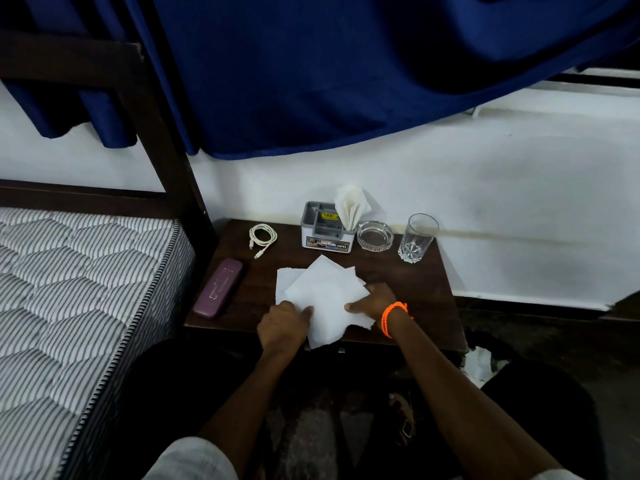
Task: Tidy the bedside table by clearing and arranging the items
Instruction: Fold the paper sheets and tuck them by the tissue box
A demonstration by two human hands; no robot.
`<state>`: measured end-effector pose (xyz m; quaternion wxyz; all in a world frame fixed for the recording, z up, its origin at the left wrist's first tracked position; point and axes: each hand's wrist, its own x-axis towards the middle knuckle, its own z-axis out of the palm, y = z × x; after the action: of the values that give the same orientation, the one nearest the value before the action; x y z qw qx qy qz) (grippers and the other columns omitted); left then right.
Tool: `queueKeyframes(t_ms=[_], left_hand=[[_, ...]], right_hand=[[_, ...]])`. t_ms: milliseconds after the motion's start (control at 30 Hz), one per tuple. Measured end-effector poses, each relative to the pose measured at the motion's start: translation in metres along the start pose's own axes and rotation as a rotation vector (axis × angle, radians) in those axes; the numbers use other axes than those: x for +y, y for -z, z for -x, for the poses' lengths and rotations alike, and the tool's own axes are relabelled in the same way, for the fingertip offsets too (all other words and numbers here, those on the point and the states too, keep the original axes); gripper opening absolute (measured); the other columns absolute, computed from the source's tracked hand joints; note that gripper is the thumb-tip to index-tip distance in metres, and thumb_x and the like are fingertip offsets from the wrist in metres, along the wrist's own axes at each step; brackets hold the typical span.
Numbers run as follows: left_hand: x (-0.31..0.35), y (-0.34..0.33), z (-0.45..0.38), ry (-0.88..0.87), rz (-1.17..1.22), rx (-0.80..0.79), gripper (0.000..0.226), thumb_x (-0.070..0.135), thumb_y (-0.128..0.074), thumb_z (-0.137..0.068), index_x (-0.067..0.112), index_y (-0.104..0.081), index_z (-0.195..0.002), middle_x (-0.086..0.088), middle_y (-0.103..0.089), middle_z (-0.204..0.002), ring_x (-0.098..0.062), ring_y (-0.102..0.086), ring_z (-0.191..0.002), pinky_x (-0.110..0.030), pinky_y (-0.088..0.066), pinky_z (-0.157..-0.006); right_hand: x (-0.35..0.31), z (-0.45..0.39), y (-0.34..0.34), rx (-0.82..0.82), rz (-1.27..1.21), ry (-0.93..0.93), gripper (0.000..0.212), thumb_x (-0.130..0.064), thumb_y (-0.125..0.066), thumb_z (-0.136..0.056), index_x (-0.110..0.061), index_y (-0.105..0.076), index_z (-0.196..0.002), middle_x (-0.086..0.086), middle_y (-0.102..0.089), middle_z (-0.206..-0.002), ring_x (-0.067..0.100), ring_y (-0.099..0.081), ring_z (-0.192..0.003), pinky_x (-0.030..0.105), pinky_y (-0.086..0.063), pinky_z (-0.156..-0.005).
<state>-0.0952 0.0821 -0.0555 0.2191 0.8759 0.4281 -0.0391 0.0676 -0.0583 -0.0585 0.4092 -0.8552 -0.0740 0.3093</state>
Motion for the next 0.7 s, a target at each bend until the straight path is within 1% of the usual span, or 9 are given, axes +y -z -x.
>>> queueKeyframes(t_ms=[133,200,267,333,400,433,500,600,700], left_hand=[[-0.004,-0.001,-0.004,0.014,0.082,-0.012,0.06,0.062,-0.05,-0.097,0.008,-0.064,-0.12,-0.017,-0.067,-0.125,-0.037,-0.065,-0.116,-0.04,-0.051,-0.094],[-0.006,-0.002,-0.007,0.028,0.105,-0.01,0.057,0.059,-0.048,-0.099,0.009,-0.066,-0.119,-0.017,-0.067,-0.125,-0.038,-0.065,-0.116,-0.041,-0.051,-0.094],[-0.007,-0.004,-0.01,0.061,0.141,0.008,0.057,0.059,-0.045,-0.1,0.009,-0.069,-0.116,-0.017,-0.069,-0.121,-0.038,-0.066,-0.114,-0.041,-0.052,-0.093],[-0.003,-0.005,-0.013,0.095,0.3,0.009,0.063,0.063,-0.04,-0.1,0.01,-0.073,-0.104,-0.016,-0.074,-0.107,-0.037,-0.071,-0.101,-0.042,-0.057,-0.089],[0.006,-0.004,-0.018,0.141,0.709,-0.078,0.066,0.063,-0.042,-0.1,0.007,-0.075,-0.089,-0.018,-0.077,-0.089,-0.033,-0.075,-0.081,-0.046,-0.062,-0.08],[0.013,-0.002,-0.02,0.199,0.934,-0.168,0.064,0.061,-0.047,-0.1,0.004,-0.074,-0.089,-0.02,-0.077,-0.088,-0.033,-0.075,-0.077,-0.047,-0.064,-0.076],[0.021,0.003,-0.023,0.265,1.207,-0.32,0.056,0.057,-0.052,-0.1,0.004,-0.07,-0.104,-0.02,-0.075,-0.1,-0.035,-0.075,-0.089,-0.046,-0.065,-0.071],[0.022,0.003,-0.023,0.245,1.333,-0.399,0.035,0.046,-0.055,-0.102,0.015,-0.067,-0.113,-0.009,-0.073,-0.109,-0.031,-0.071,-0.1,-0.046,-0.063,-0.075],[0.017,-0.005,-0.024,0.201,1.32,-0.363,0.018,0.025,-0.062,-0.101,0.012,-0.072,-0.108,-0.013,-0.074,-0.116,-0.032,-0.071,-0.104,-0.053,-0.058,-0.093]], right_hand=[[0.007,0.002,0.013,0.049,-0.15,0.011,0.041,-0.003,-0.091,-0.064,0.004,-0.074,-0.1,0.02,-0.074,-0.105,0.032,-0.071,-0.095,0.046,-0.057,-0.089],[0.009,0.005,0.022,0.059,-0.322,0.008,0.038,0.002,-0.088,-0.065,0.005,-0.072,-0.099,0.025,-0.072,-0.106,0.037,-0.071,-0.095,0.05,-0.058,-0.087],[0.009,0.009,0.028,0.031,-0.582,0.009,0.039,0.013,-0.08,-0.07,0.011,-0.068,-0.107,0.028,-0.069,-0.11,0.034,-0.071,-0.089,0.044,-0.062,-0.079],[0.009,0.013,0.033,-0.03,-0.743,0.019,0.041,0.017,-0.073,-0.075,0.012,-0.064,-0.115,0.027,-0.068,-0.113,0.032,-0.071,-0.09,0.035,-0.062,-0.071],[0.009,0.015,0.037,-0.092,-0.785,0.017,0.042,0.017,-0.072,-0.076,0.01,-0.064,-0.117,0.025,-0.068,-0.117,0.035,-0.068,-0.103,0.035,-0.061,-0.078],[0.01,0.016,0.037,-0.117,-0.782,0.012,0.043,0.016,-0.072,-0.076,0.009,-0.065,-0.118,0.024,-0.068,-0.118,0.036,-0.067,-0.108,0.038,-0.06,-0.083],[0.014,0.016,0.035,-0.161,-0.771,-0.001,0.044,0.014,-0.073,-0.076,0.009,-0.065,-0.119,0.024,-0.069,-0.119,0.037,-0.066,-0.113,0.043,-0.055,-0.093],[0.019,0.016,0.029,-0.229,-0.728,0.005,0.049,0.01,-0.078,-0.072,0.007,-0.066,-0.119,0.023,-0.069,-0.121,0.037,-0.066,-0.114,0.046,-0.053,-0.099],[0.02,0.019,0.025,-0.269,-0.661,-0.006,0.051,0.005,-0.082,-0.071,0.003,-0.067,-0.12,0.018,-0.071,-0.119,0.035,-0.067,-0.112,0.051,-0.053,-0.099]])
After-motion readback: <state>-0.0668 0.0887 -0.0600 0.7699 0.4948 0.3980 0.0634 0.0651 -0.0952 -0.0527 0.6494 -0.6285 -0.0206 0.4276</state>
